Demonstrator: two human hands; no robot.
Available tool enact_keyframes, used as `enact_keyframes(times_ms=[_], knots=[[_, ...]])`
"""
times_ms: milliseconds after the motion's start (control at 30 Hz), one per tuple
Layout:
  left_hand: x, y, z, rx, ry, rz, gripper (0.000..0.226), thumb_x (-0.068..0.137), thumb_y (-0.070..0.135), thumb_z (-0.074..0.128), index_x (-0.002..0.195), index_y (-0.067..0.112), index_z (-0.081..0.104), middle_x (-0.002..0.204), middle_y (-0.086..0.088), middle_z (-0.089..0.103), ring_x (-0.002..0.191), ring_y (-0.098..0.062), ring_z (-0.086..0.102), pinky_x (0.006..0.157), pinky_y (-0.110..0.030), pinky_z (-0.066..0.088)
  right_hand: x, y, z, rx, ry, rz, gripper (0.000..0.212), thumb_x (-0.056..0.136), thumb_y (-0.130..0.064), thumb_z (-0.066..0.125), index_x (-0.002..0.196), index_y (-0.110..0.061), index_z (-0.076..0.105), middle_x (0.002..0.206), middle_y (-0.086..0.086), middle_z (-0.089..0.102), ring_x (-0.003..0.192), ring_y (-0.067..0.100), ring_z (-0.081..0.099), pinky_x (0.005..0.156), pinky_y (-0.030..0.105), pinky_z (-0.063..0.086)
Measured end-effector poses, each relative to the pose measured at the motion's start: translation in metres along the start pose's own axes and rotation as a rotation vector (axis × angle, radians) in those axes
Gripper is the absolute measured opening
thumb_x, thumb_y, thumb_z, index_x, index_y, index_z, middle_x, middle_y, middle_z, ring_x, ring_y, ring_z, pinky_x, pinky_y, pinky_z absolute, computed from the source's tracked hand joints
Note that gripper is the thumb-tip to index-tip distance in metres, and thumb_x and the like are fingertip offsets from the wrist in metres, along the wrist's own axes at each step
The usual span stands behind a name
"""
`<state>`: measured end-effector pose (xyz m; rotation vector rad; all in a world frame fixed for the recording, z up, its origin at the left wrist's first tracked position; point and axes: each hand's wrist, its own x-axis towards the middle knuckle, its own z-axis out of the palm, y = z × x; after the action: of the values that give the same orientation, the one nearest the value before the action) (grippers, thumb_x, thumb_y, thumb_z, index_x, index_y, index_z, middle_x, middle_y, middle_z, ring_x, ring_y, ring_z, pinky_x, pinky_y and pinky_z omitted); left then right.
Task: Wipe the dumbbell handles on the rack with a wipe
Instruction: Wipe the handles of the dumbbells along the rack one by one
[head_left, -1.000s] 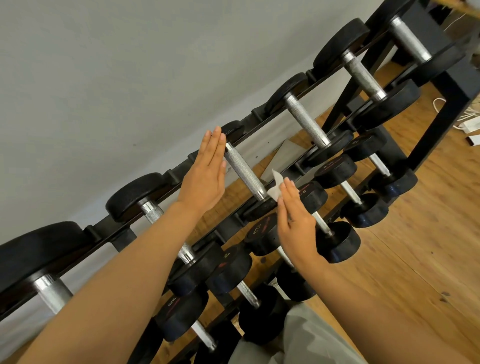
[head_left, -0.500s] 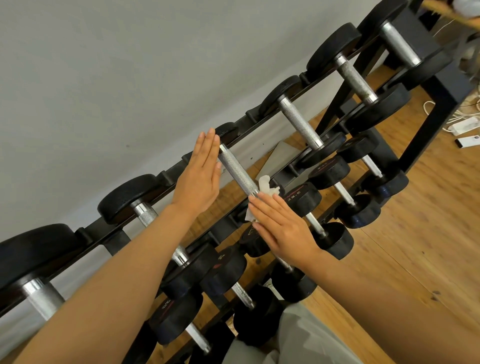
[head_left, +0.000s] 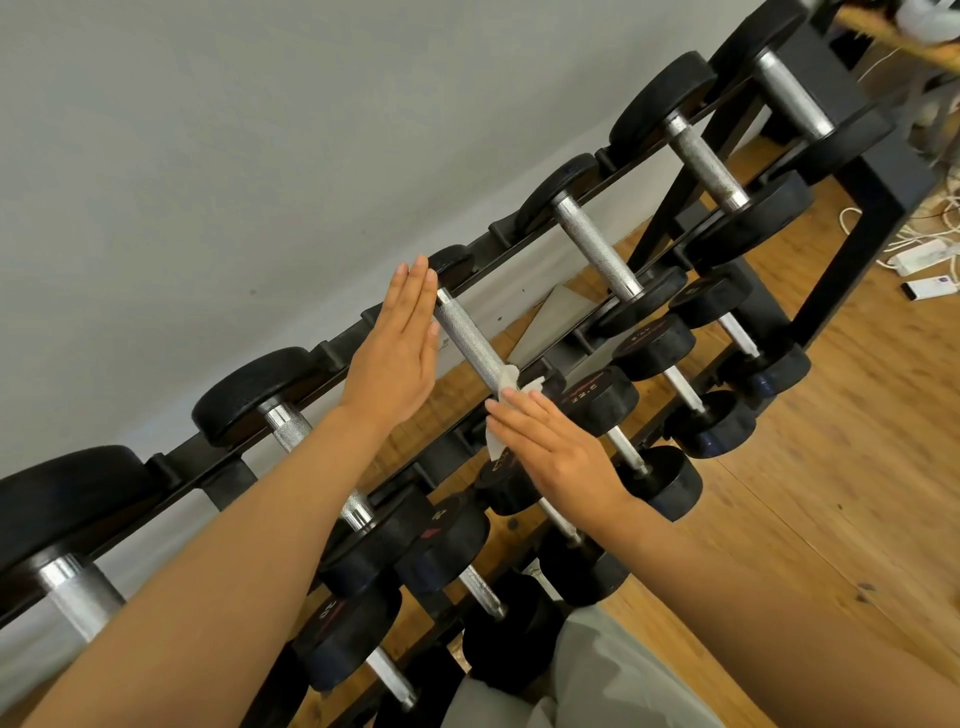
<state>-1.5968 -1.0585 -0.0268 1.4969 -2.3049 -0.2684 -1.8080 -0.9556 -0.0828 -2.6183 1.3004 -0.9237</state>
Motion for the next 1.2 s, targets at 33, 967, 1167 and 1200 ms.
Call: enact_keyframes(times_ms=[33,967,1167,1200], knots=[[0.000,0.000,0.000,-0.003,0.000,0.003,0.055,0.107,0.018,0.034,0.156,0.004,0.014,0.166,-0.007,0.006,0.153,-0.021,0.000,0.121,-0.031,0.013,0.001,0.003,-0.004,0.014,0.008,0.038,0.037,0.096,-0.009,0.055,0.132,-0.006,0.058,0.143,0.009,0.052,0.140,0.023,0.039,0.118,0.041,0.030],[0.000,0.051,0.008,0.062,-0.015,-0.269,0.065,0.106,0.038,0.026,0.156,0.004,0.002,0.165,-0.010,-0.009,0.152,-0.021,-0.012,0.123,-0.032,-0.003,0.014,0.024,-0.042,0.107,-0.182,-0.003,0.039,0.095,-0.022,0.043,0.125,-0.008,0.065,0.135,0.007,0.060,0.131,0.022,0.049,0.110,0.034,0.038],[-0.012,0.091,0.034,0.000,-0.026,-0.360,0.064,0.105,0.040,0.025,0.156,0.009,0.001,0.164,-0.004,-0.011,0.150,-0.014,-0.016,0.124,-0.033,-0.002,0.014,0.063,-0.068,0.206,-0.148,0.002,0.037,0.092,-0.020,0.047,0.119,-0.006,0.068,0.128,0.009,0.064,0.121,0.024,0.059,0.101,0.031,0.047],[-0.011,0.099,0.037,-0.010,-0.025,-0.386,0.064,0.105,0.039,0.027,0.156,0.010,0.001,0.164,-0.003,-0.011,0.149,-0.013,-0.017,0.123,-0.031,-0.005,0.013,0.074,-0.073,0.222,-0.152,-0.007,0.037,0.092,-0.020,0.047,0.119,-0.006,0.068,0.128,0.009,0.064,0.121,0.024,0.059,0.100,0.031,0.048]])
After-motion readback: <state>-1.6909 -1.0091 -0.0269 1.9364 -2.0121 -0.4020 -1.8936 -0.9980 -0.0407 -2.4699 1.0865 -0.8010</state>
